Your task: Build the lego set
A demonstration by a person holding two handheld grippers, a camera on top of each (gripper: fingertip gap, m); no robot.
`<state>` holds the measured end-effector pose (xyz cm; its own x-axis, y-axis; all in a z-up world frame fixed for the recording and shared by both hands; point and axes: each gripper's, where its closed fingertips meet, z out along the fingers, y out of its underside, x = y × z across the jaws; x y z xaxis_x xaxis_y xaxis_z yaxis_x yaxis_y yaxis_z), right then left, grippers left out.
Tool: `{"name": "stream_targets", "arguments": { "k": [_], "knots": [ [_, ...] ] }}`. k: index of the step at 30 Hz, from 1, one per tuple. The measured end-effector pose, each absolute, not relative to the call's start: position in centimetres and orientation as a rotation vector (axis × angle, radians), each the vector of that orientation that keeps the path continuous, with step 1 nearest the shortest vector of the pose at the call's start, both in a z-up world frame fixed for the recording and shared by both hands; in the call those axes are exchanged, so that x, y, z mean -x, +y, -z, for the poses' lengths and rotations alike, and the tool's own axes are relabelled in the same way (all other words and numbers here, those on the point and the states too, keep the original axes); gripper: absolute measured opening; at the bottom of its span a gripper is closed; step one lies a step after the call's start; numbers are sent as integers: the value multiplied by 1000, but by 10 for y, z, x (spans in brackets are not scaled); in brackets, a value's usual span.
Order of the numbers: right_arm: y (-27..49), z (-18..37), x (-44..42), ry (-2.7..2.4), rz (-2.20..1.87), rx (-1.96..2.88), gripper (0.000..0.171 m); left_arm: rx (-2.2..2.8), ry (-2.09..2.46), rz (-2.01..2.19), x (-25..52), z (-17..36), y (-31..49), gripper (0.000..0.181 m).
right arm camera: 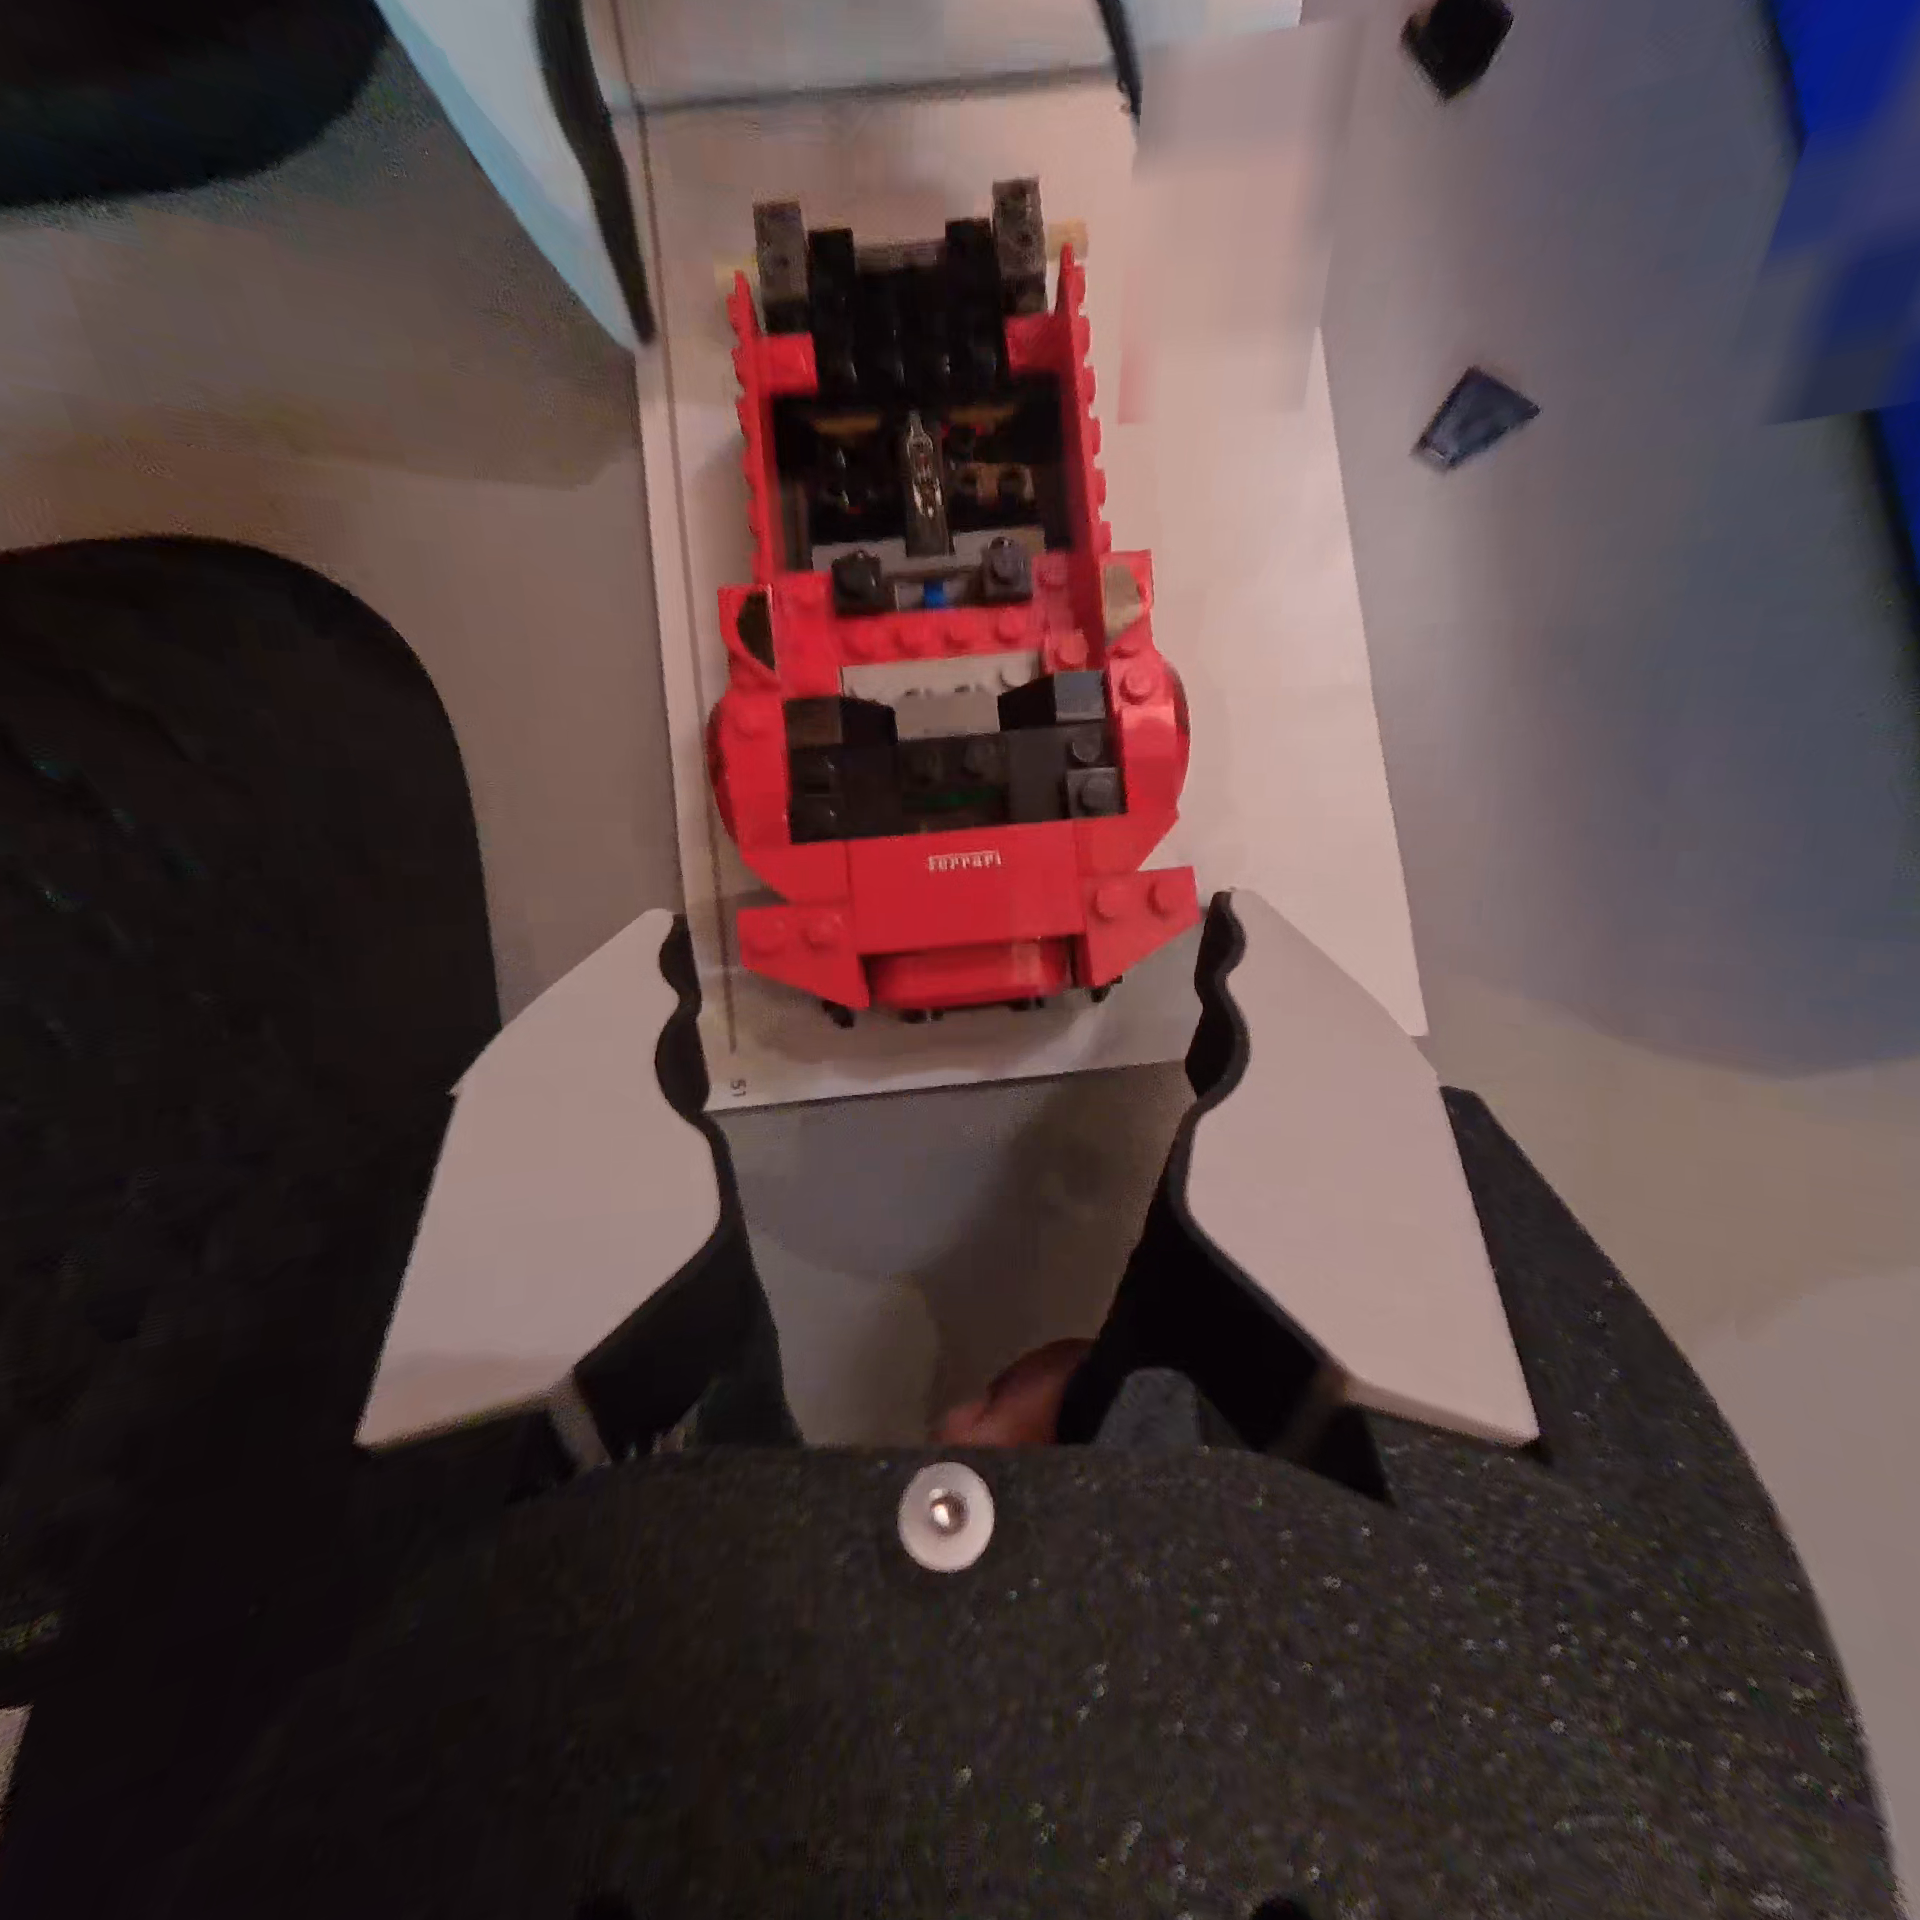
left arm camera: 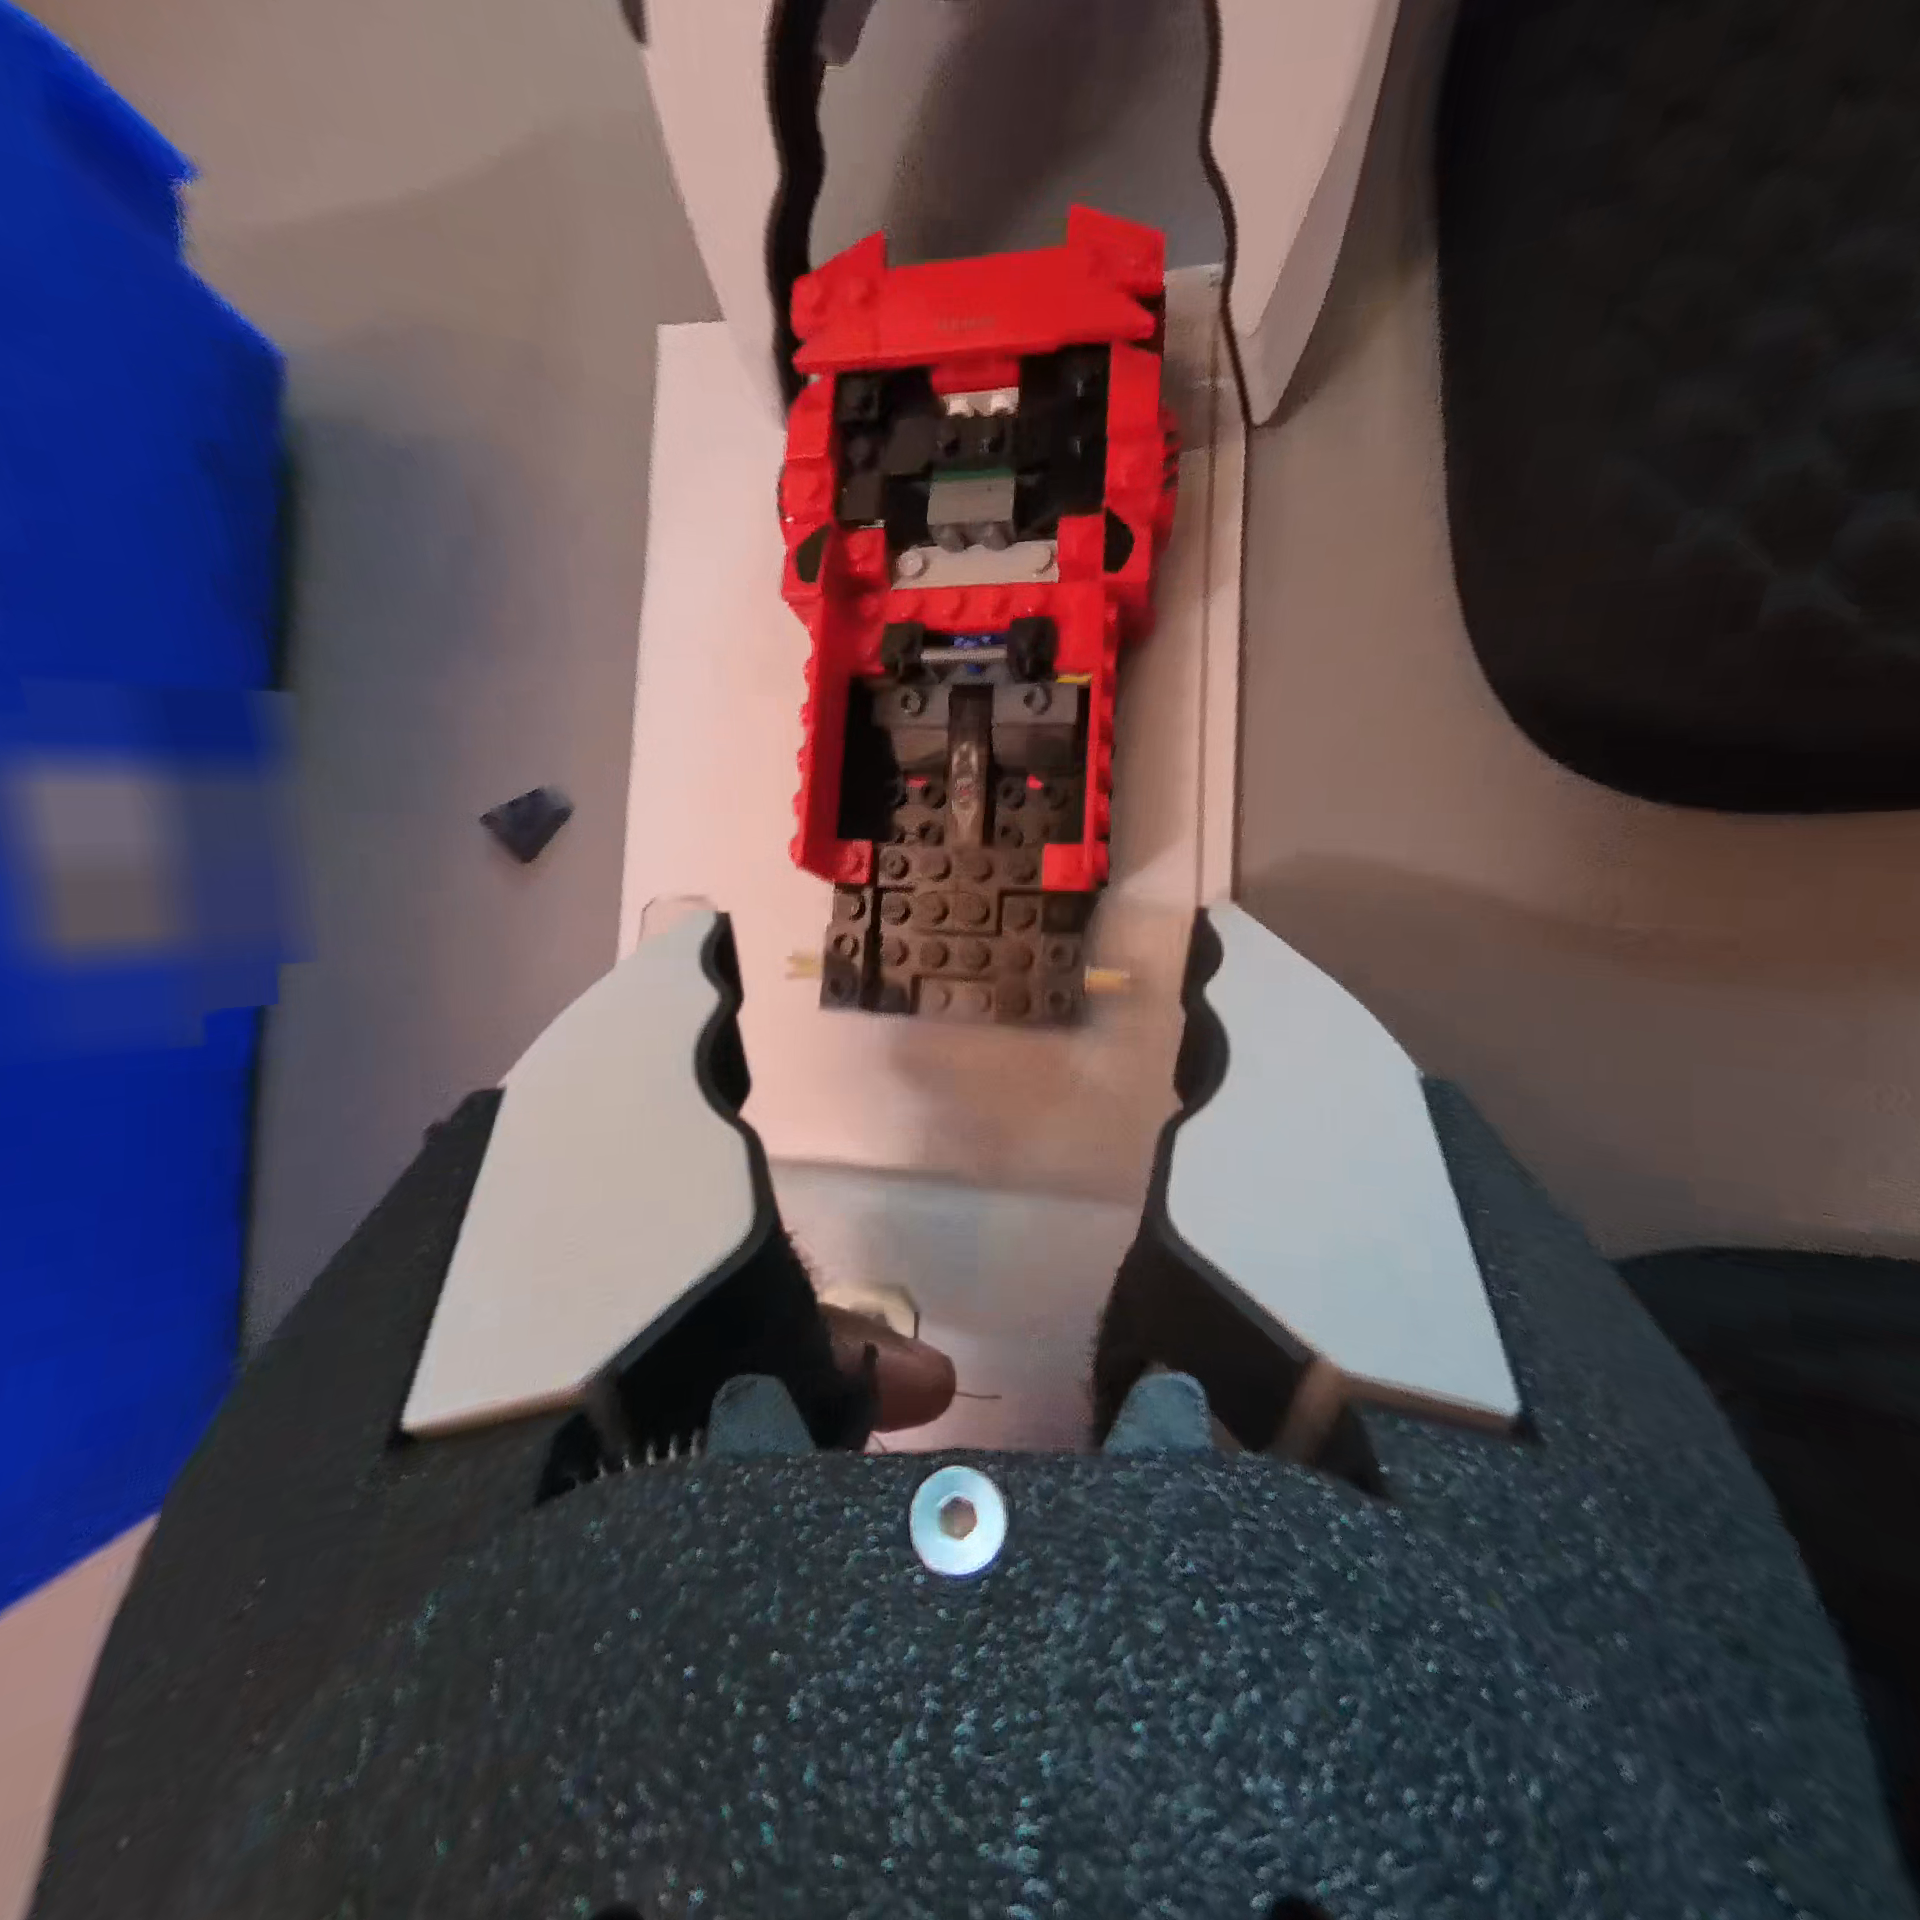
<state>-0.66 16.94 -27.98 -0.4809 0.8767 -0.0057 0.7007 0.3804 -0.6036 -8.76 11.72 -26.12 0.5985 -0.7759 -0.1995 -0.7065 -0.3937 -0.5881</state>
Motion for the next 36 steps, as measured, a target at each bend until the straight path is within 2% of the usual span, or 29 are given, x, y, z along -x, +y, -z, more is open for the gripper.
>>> {"name": "stream_targets", "arguments": {
  "k": [2, 4, 22, 26, 29, 32, 36],
  "knots": [
    [167, 279, 8, -2327, -823, 1361, 89, 2200, 1181, 241, 81, 271, 121, 70],
    [167, 277, 11, -2308, -855, 1342, 77, 2200, 1167, 294, 78, 274, 124, 59],
    [168, 275, 19, -2256, -946, 1319, 77, 2170, 1080, 317, 79, 272, 125, 59],
    [166, 270, 15, -2255, -990, 1319, 83, 2126, 1052, 286, 89, 239, 118, 64],
    [174, 257, 11, -2216, -973, 1307, 84, 2092, 960, 207, 113, 207, 103, 58],
    [179, 231, 12, -2115, -976, 1246, 72, 2061, 856, 108, 135, 192, 76, 42],
    [128, 181, 29, -2046, -1144, 1057, 35, 2099, 793, -40, 151, 207, 34, 27]
  ]
}}
